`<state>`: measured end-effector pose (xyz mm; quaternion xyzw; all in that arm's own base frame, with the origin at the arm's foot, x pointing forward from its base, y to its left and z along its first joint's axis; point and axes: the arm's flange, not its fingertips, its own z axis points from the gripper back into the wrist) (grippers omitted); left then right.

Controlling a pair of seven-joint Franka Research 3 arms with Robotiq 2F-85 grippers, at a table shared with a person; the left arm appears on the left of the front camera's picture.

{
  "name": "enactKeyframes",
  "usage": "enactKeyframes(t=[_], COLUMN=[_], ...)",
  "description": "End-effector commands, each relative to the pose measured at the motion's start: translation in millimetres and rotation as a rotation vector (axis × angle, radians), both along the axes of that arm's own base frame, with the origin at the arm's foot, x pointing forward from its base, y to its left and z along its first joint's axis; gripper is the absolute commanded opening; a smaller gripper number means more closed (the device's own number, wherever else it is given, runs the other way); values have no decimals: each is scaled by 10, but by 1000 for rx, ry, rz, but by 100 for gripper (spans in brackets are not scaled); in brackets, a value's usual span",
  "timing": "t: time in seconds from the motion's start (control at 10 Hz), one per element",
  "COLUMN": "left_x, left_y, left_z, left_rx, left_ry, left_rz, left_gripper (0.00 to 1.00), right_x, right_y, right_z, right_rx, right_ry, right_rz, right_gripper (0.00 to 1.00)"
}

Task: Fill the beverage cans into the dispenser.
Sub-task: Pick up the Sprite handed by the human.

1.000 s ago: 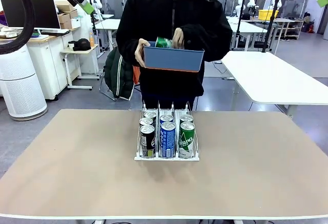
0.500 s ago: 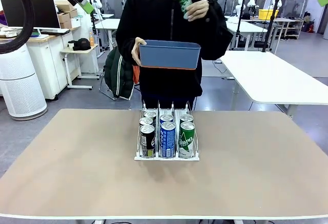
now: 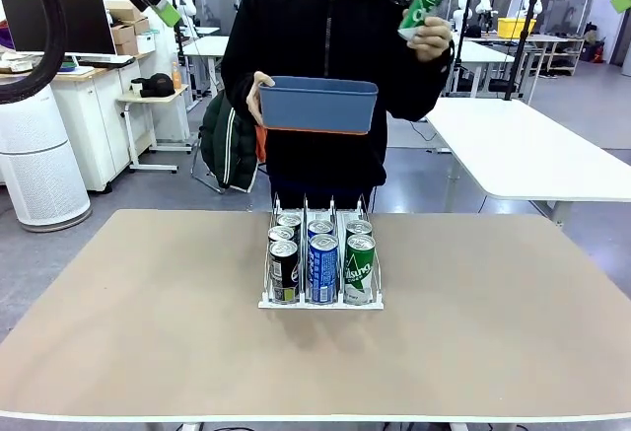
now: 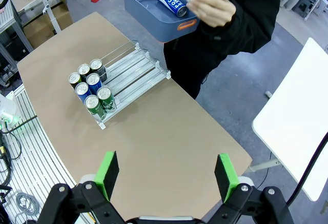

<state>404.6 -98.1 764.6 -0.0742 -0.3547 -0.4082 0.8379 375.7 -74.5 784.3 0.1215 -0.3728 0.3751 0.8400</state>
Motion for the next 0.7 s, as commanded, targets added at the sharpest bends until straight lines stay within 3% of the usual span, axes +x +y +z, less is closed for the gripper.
enactKeyframes(t=[0.0, 0.6], left_x=[-9, -9], left_y=[12, 12], left_z=[-2, -2], left_rx=[1, 1], left_ry=[5, 5], left_rz=[0, 0], left_gripper=[100, 100], right_x=[-2, -2], right_y=[21, 21], right_z=[-13, -13], right_rx=[11, 11], right_ry=[-3, -3], right_rz=[12, 12], right_gripper=[100, 100])
